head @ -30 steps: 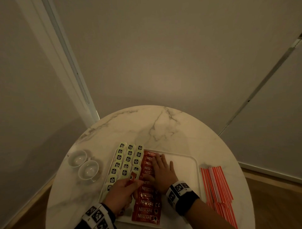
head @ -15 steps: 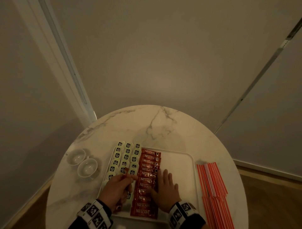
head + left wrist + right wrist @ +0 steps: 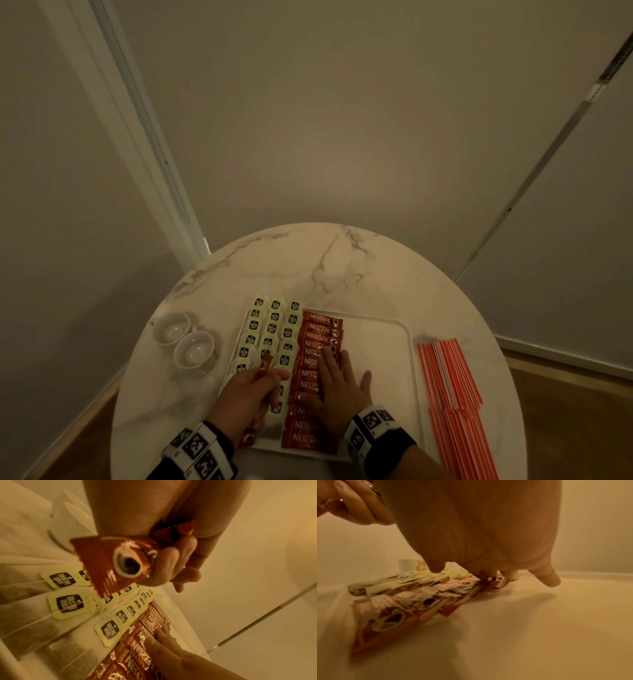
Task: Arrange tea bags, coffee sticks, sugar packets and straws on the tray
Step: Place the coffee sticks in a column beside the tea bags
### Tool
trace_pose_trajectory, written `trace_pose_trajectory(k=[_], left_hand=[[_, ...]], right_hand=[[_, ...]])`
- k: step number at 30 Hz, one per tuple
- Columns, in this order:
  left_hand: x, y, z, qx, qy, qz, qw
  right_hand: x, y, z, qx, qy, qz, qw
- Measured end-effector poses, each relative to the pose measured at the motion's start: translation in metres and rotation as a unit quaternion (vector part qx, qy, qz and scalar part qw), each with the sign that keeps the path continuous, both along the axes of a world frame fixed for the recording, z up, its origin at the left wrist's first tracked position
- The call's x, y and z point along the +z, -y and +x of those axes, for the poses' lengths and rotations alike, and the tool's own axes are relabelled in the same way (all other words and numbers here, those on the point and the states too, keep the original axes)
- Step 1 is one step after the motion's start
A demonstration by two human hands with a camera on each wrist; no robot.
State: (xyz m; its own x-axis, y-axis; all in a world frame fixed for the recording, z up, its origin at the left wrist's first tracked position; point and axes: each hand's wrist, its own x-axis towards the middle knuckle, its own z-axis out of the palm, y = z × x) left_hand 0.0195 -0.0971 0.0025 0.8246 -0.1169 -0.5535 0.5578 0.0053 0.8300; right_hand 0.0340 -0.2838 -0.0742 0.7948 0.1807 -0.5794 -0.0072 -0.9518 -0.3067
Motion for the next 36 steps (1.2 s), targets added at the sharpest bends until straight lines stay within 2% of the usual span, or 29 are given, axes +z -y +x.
trace_pose_trajectory(k=[10,12,14,16,18,20,21,24,26,28,33,36], left_hand=[[0.003,0.001,-0.001,-0.007,0.009,0.013,1.000],[0.003,-0.001,-0.001,-0.004,0.011,0.010,1.000],[0.004,-0.003,0.000,0.003,0.014,0.007,1.000],[0.005,-0.005,0.000,0.008,0.014,0.001,1.000],[0.007,-0.004,-0.001,-0.005,0.008,-0.001,1.000],[0.009,0.000,-0.002,-0.049,-0.011,0.006,0.999],[0.009,0.004,-0.003,-0.083,-0.024,0.011,0.996],[0.008,0.022,-0.010,-0.220,-0.064,0.035,0.973],[0.007,0.032,-0.016,-0.304,-0.061,0.074,0.948],[0.007,0.037,-0.021,-0.355,-0.053,0.094,0.929],[0.019,0.039,-0.035,-0.395,-0.063,0.057,0.915],[0.021,0.032,-0.040,-0.347,0.015,0.083,0.934]], right_hand=[[-0.001,0.007,0.004,0.018,0.017,-0.014,1.000],[0.004,0.010,0.005,-0.009,0.033,0.004,0.999],[0.014,0.016,0.005,-0.070,0.072,0.048,0.994],[0.027,0.024,0.003,-0.169,0.117,0.117,0.972],[0.042,0.033,-0.001,-0.269,0.147,0.220,0.926],[0.059,0.037,-0.009,-0.316,0.128,0.321,0.884],[0.068,0.037,-0.015,-0.302,0.095,0.356,0.879],[0.086,0.029,-0.037,-0.188,-0.031,0.431,0.882],[0.088,0.026,-0.050,-0.163,-0.041,0.440,0.882],[0.086,0.027,-0.060,-0.178,-0.024,0.445,0.877],[0.085,0.033,-0.073,-0.176,-0.061,0.471,0.862],[0.084,0.031,-0.073,-0.182,-0.035,0.470,0.863]])
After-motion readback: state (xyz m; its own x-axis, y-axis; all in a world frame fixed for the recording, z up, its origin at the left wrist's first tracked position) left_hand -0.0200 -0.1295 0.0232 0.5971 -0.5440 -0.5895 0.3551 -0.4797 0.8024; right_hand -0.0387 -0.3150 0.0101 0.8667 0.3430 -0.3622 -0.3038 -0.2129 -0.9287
